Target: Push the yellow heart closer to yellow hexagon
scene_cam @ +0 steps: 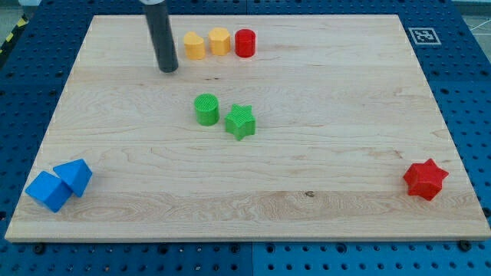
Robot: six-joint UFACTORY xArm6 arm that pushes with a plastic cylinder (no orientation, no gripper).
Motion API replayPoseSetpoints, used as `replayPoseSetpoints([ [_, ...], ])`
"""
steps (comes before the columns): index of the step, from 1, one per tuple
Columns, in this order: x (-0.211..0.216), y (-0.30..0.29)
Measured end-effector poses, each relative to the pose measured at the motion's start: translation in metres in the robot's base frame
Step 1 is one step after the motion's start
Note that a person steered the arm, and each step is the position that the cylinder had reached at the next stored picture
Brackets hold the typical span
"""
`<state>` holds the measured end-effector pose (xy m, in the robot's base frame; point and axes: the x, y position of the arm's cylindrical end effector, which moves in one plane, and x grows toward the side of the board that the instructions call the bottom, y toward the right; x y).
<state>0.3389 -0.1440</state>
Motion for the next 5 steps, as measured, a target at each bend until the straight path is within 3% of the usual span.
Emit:
replayPoseSetpoints([
  [2, -0.029, 0.009],
  [4, -0.030, 0.020],
  [5, -0.030, 0.055],
])
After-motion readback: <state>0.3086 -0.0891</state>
